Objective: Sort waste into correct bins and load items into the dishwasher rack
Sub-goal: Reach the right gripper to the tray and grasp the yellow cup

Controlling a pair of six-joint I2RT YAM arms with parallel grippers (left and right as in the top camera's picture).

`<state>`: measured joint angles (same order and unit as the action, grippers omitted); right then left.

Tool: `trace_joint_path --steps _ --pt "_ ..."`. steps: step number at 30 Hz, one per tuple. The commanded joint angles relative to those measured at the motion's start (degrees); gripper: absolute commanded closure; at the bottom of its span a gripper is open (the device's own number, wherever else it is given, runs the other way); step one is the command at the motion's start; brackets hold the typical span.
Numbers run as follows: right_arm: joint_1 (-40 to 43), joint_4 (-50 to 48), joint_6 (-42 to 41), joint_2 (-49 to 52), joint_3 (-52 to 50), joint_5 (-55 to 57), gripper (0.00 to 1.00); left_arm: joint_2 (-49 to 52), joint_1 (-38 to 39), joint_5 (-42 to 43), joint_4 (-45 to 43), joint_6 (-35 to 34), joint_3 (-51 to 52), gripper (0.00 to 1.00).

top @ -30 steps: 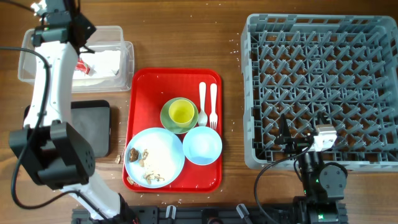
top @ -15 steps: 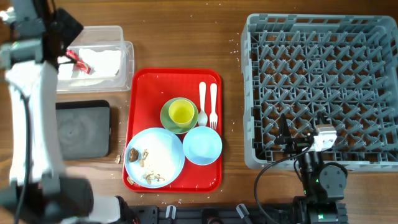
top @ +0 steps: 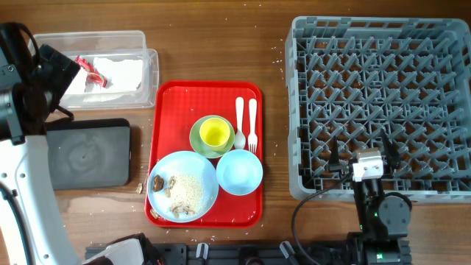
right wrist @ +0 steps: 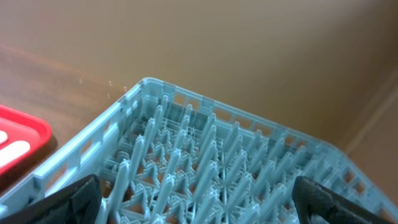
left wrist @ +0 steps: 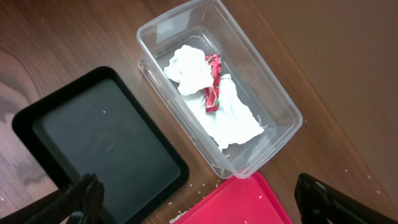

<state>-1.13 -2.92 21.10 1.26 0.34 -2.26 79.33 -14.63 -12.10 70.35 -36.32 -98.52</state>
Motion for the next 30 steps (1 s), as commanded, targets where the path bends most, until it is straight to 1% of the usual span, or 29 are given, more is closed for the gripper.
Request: trace_joint_path --steps 1,3,5,6,8,9,10,12,14,17,20,22,23,24,25,26,27,28,29,30 --pt "0.2 -5.6 -0.5 -0.5 0.0 -26.6 0.00 0.3 -0.7 0.5 -2.1 -0.6 -0.1 0.00" --pt "0.2 -11.3 -1.6 -0.5 0.0 -51.3 0.00 0.3 -1.8 0.5 -3.3 -0.6 -0.1 0.00" --pt "0.2 -15.3 -1.8 -0.5 0.0 -60.0 0.00 0.3 -3.8 0.5 -5.3 -0.6 -0.1 0.00" --pt "0.2 -17.8 -3.0 -0.5 0.0 -60.2 0.00 0.3 -5.6 0.6 -6.1 -0.6 -0.1 0.00" --pt "0.2 -27.7 -18.0 -0.5 0.0 -50.5 0.00 0.5 -9.6 1.4 -6.4 -0.7 -0.1 0.00" --pt "0.2 -31.3 -21.7 -0.5 0.0 -46.5 0.00 0.7 -11.6 1.6 -6.3 -0.6 -0.1 0.00" --pt "0.2 -33.7 -24.3 -0.5 0.5 -42.4 0.00 1.0 -13.3 1.6 -6.2 -0.6 -0.1 0.00" --pt "0.2 -32.9 -26.7 0.4 3.9 -37.4 0.00 1.2 -15.3 1.6 -5.6 -0.6 -0.1 0.00" --pt "0.2 -28.4 -26.6 4.2 10.1 -37.3 0.00 1.2 -15.8 1.6 -5.6 -0.6 -0.1 0.00" --pt "0.2 -14.9 -25.4 17.5 26.7 -40.1 0.00 1.2 -15.8 1.6 -5.6 -0.6 -0.1 0.00" --pt "0.2 5.6 -24.8 36.7 49.9 -47.6 0.00 1.2 -15.8 1.6 -5.6 -0.6 -0.1 0.00" --pt "-0.8 23.6 -18.7 50.1 67.0 -49.2 0.00 1.2 -15.8 1.6 -5.6 -0.6 -0.1 0.00" --pt "-2.2 31.4 -16.2 55.5 73.8 -49.3 0.00 1.2 -15.8 1.6 -5.6 -0.6 -0.1 0.00" --pt "-4.7 38.9 -16.3 61.4 80.9 -49.5 0.00 1.2 -15.8 1.6 -5.6 -0.6 -0.1 0.00" --pt "-7.4 43.0 -17.4 66.4 85.5 -52.2 0.00 1.2 -15.8 1.6 -5.6 -0.6 -0.1 0.00" --pt "-9.4 43.5 -20.7 70.5 87.6 -56.6 0.00 1.2 -15.8 1.6 -5.6 -0.6 -0.1 0.00" --pt "-10.5 42.8 -27.6 73.3 87.6 -61.0 0.00 1.2 -15.8 1.6 -5.6 -0.6 -0.1 0.00" --pt "-11.8 41.6 -36.4 77.0 87.6 -61.9 0.00 1.2 -15.8 1.6 -5.6 -0.6 -0.1 0.00" --pt "-15.1 38.3 -37.7 82.4 87.6 -61.6 0.00 1.2 -15.8 1.6 -5.6 -0.6 -0.1 0.00" --pt "-21.0 38.8 -42.2 85.7 87.6 -49.3 0.01 1.2 -15.8 1.6 -5.6 -0.6 -0.1 0.00"
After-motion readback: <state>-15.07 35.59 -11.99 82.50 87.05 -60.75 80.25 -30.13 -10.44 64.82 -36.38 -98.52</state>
